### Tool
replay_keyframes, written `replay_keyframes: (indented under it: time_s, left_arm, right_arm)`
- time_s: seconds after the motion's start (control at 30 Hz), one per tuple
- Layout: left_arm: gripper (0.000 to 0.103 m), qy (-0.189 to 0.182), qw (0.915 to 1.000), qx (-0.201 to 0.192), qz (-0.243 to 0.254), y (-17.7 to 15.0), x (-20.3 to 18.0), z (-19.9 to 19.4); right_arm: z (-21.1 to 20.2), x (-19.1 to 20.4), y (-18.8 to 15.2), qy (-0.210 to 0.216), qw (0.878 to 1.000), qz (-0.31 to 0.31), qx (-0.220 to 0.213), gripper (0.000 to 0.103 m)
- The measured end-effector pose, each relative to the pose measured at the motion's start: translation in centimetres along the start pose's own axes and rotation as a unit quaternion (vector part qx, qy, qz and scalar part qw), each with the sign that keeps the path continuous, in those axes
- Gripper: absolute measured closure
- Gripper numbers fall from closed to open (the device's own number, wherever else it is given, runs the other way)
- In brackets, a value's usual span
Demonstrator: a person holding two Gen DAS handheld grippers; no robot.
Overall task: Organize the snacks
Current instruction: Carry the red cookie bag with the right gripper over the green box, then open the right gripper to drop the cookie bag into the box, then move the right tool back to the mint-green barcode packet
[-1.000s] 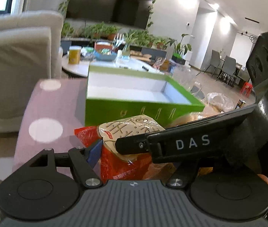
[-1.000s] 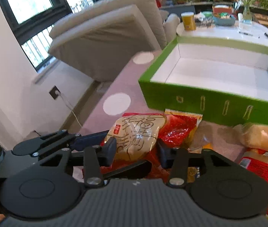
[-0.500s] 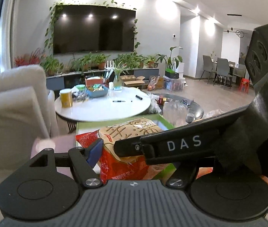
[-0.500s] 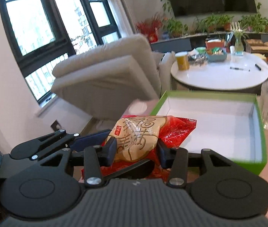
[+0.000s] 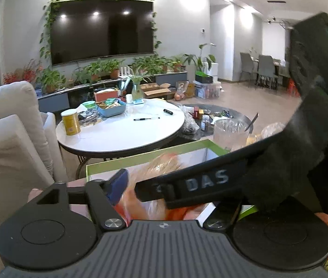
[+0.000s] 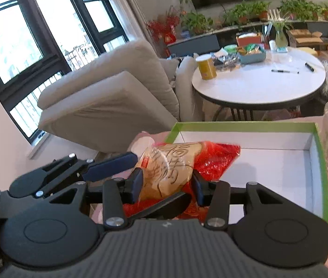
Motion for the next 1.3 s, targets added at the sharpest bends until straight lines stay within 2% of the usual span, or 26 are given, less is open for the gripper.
replay_keyframes:
  time_s: [0.1, 0.23, 0.43, 0.63, 0.77, 1.07, 1.3]
  left_arm:
    - [0.039, 0.001, 0.9999, 0.002, -0.013, -0.4, 0.8, 1.1]
    - [0.038, 0.018, 0.9986, 0.037, -0.032, -1.7, 1.9, 2.7]
    - [0.027, 0.046, 0.9948, 0.047, -0.077, -2.9, 3.1, 1.9]
    - [0.016, 0.073, 0.9917, 0.027, -0.103, -2.8, 2.9, -1.3]
    - [0.010, 0.087, 0.9909, 0.015, -0.102, -3.1, 2.0, -3.9]
    - [0.006, 0.115, 0.9888, 0.016, -0.093, -5.8, -0.7, -9.4]
    - [0.005, 0.124, 0.9845, 0.026, -0.121, -8.5, -2.1, -13.1]
  right_arm:
    - [0.7, -0.4, 0.1, 0.005, 1.000, 0.007, 0.000, 0.060]
    - [0.7, -0.8, -0.1, 0.005, 1.000, 0.016, 0.008, 0.060]
    - [-1.8, -1.7, 0.2, -0.032, 0.999, 0.006, -0.022, 0.060]
    - [-5.2, -1.4, 0.8, -0.028, 0.999, 0.006, -0.046, 0.060]
    - [-7.8, -0.1, 0.4, -0.023, 0.998, -0.014, -0.062, 0.058]
    - [-13.0, 3.1, -3.7, -0.010, 0.993, -0.082, -0.089, 0.055]
    - [-14.3, 5.0, -7.0, 0.008, 0.992, -0.102, -0.076, 0.055]
Point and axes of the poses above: each gripper's, at about its wrist camera, not at the fingertips, and z roughly the way its jaws point, x to its left, y to its top, the point moved 5 cm from there along z, roughly the way its jaws point, and after that the axes turned 2 degrees about x, right-handed, at the moved point
